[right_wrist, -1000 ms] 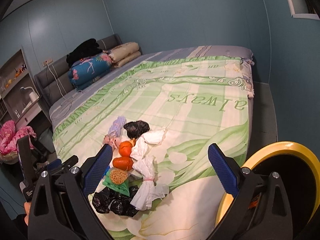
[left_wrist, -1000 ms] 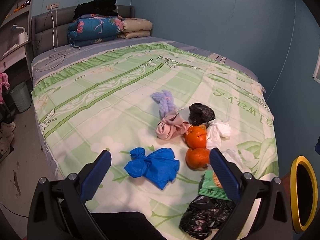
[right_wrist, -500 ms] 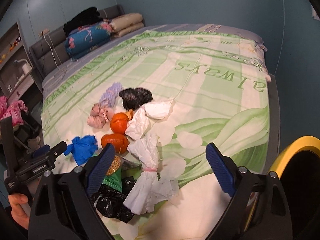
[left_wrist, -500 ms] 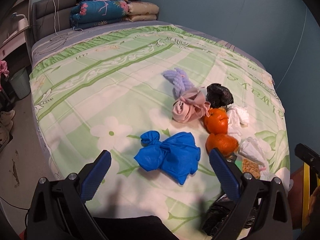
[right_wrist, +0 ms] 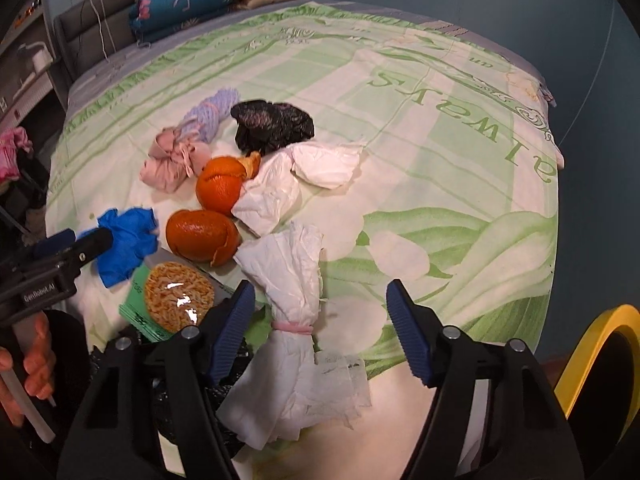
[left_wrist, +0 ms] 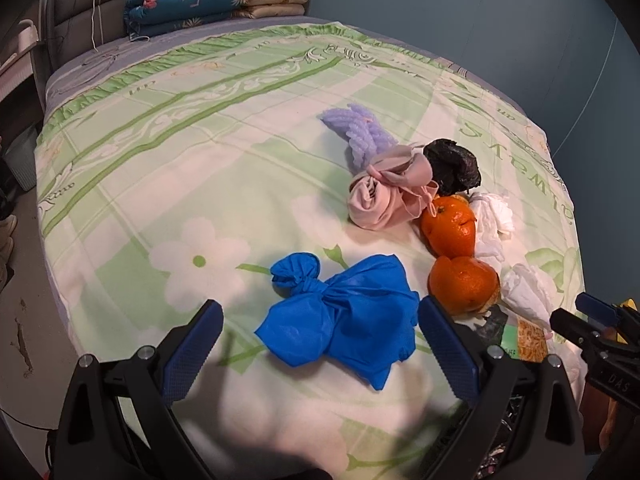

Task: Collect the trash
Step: 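Grasp the blue plastic bag with the left tool while the right tool grasps the white tissue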

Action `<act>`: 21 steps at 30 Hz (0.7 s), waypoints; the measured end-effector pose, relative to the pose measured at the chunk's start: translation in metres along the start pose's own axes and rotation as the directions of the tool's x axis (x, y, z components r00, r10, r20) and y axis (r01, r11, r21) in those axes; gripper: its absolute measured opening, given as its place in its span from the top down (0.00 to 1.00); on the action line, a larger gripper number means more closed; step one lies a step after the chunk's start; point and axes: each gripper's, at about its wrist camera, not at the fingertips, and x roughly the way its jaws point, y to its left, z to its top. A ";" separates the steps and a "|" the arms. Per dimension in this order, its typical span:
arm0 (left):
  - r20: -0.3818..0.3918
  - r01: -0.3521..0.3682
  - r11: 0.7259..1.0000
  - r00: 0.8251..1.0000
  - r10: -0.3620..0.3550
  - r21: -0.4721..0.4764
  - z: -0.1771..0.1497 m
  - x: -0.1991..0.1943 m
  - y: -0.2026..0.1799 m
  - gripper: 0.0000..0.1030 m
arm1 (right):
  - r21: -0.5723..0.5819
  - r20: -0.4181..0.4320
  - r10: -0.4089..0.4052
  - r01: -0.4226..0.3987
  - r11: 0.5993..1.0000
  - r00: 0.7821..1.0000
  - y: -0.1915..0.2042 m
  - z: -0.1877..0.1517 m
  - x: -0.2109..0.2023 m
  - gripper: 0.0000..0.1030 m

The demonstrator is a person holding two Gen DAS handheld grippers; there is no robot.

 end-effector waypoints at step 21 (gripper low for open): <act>-0.030 0.072 0.997 0.997 -0.073 -0.014 0.003 0.012 -0.002 0.74 | -0.030 -0.098 0.019 -0.022 0.999 0.995 0.021 0.011 0.033 0.84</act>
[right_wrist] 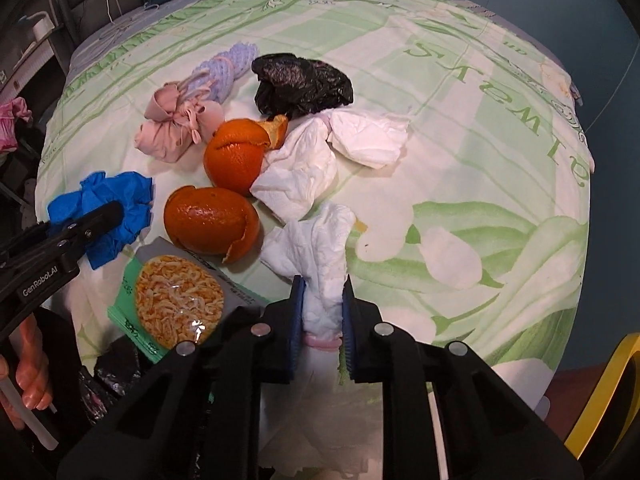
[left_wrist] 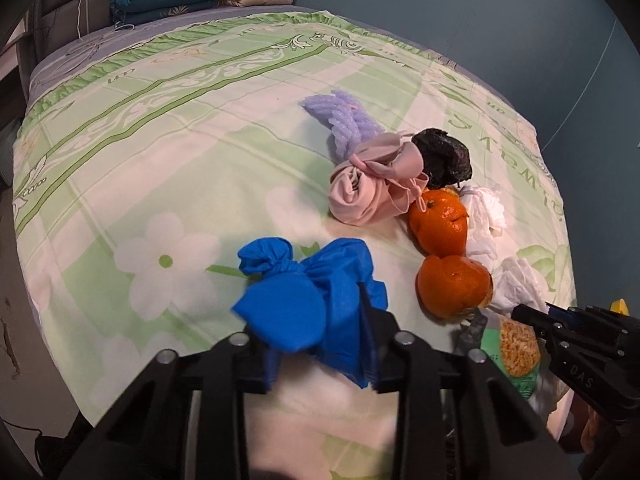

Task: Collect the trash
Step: 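Grasp the blue plastic bag with the left tool while the right tool grasps the white tissue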

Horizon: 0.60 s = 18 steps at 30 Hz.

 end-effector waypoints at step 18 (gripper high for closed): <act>0.122 0.041 0.999 0.992 -0.042 0.013 0.005 -0.062 -0.004 0.80 | 0.098 0.218 0.074 -0.098 0.990 0.973 -0.024 -0.015 -0.099 0.85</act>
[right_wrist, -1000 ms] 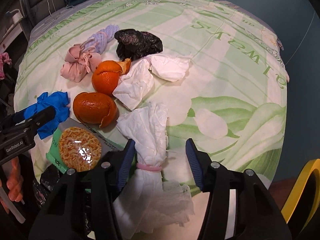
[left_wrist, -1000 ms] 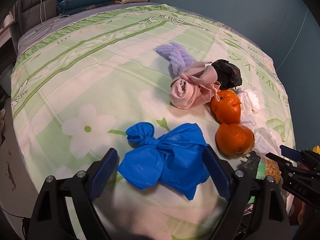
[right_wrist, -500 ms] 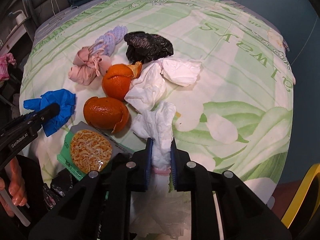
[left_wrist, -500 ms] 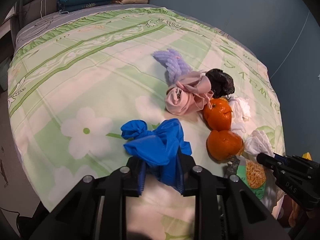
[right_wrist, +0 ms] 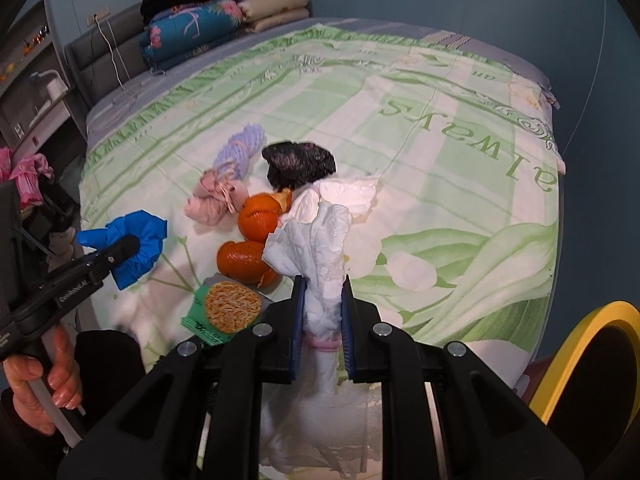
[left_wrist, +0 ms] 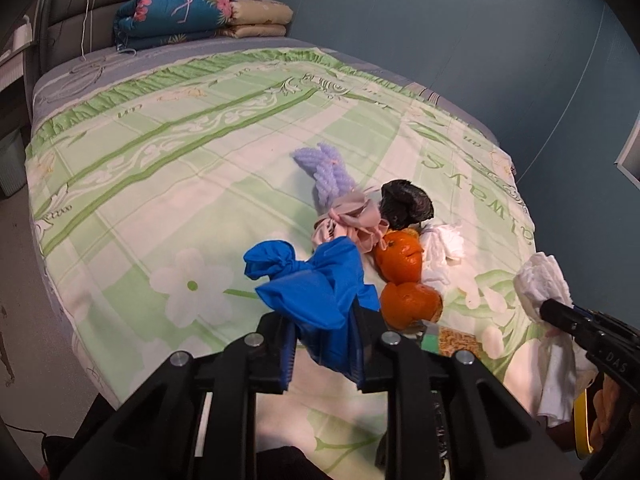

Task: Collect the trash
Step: 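Grasp the blue plastic bag with the left tool while the right tool grasps the white tissue, then carry the blue bag and white tissue over the bin with both tools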

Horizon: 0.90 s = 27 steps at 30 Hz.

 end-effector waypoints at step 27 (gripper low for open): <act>0.115 0.037 0.992 0.992 -0.051 0.124 0.008 -0.090 -0.088 0.80 | 0.133 0.260 0.020 -0.056 0.990 0.965 -0.067 -0.021 -0.139 0.85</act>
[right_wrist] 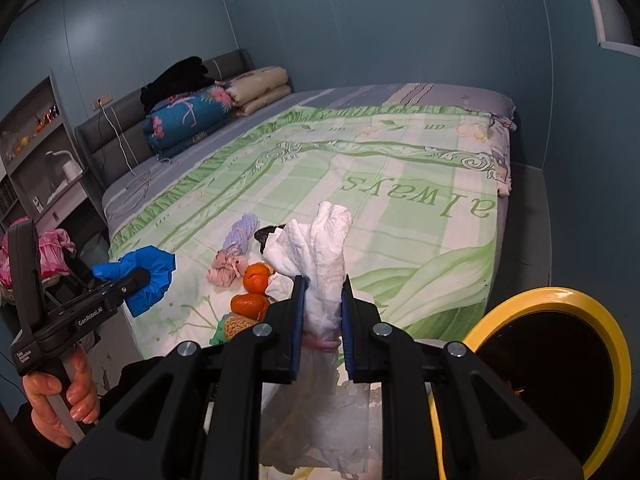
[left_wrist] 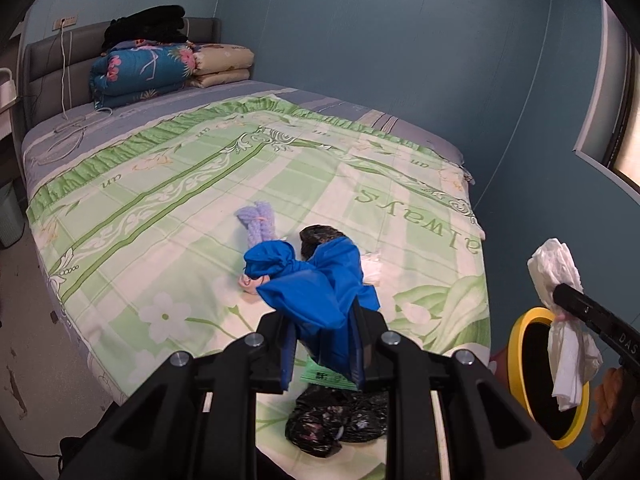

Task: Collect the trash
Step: 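Carry the blue bag and white tissue over the bin with both tools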

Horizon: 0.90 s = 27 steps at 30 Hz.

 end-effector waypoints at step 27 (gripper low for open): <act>-0.003 0.139 0.970 0.990 -0.141 0.199 0.005 -0.027 -0.123 0.80 | 0.155 0.160 -0.091 0.066 0.986 0.983 -0.077 0.008 -0.090 0.84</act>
